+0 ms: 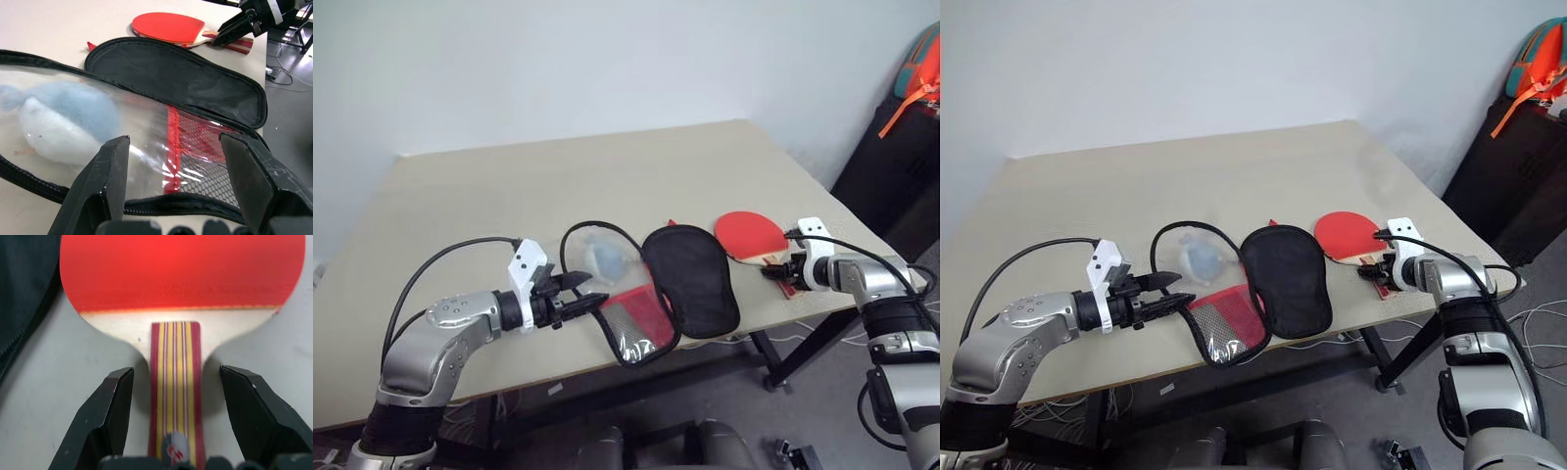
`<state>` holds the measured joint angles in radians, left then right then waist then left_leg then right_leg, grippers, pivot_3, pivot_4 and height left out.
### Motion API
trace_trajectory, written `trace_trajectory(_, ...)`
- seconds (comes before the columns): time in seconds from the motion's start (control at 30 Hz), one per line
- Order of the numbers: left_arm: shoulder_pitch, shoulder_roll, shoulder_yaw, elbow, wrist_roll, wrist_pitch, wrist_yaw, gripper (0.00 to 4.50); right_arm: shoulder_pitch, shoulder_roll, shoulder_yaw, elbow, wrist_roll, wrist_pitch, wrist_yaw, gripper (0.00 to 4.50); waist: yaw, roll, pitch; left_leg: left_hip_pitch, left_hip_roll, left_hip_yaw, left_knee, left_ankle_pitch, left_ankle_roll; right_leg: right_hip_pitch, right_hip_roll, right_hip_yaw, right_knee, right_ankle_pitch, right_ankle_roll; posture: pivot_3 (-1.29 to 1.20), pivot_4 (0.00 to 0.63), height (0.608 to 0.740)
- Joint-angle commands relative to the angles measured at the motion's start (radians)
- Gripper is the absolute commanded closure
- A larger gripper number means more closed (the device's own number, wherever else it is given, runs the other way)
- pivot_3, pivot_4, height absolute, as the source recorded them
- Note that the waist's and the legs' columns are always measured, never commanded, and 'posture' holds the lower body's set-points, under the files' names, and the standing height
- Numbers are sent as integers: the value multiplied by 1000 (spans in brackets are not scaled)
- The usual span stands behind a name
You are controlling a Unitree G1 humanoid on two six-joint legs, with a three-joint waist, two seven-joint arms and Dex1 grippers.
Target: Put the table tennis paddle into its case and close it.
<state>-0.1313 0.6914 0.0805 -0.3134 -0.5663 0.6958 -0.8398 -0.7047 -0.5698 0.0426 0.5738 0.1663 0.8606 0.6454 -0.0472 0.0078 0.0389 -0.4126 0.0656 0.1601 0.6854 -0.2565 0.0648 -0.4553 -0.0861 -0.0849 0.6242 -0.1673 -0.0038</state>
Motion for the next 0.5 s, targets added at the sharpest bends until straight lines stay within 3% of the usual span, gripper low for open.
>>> trace_trajectory(0.03,-26,7,6,-21,-7,-1,-2,1422,-35,15,-4,-9,-3,-20,5,1484,0,0,0,0,0,0,0,0,0,0,0,0,0,0,0,0,0,724)
trace_trajectory(0.07,-28,8,8,-23,-10,2,-1,1422,-35,15,1,-8,-9,-21,8,1484,0,0,0,0,0,0,0,0,0,0,0,0,0,0,0,0,0,724)
trace_trajectory(0.17,-29,14,15,-16,-7,1,-2,1422,-35,15,2,-18,-14,-15,6,2035,0,0,0,0,0,0,0,0,0,0,0,0,0,0,0,0,0,724)
trace_trajectory(0.3,-32,17,18,-3,-2,-4,-3,1422,-35,8,0,-24,-17,-6,5,3283,0,0,0,0,0,0,0,0,0,0,0,0,0,0,0,0,0,724)
trace_trajectory(0.5,-80,17,11,44,10,-15,-7,1422,-57,-12,-65,-62,-13,5,-74,3302,0,0,0,0,0,0,0,0,0,0,0,0,0,0,0,0,0,724)
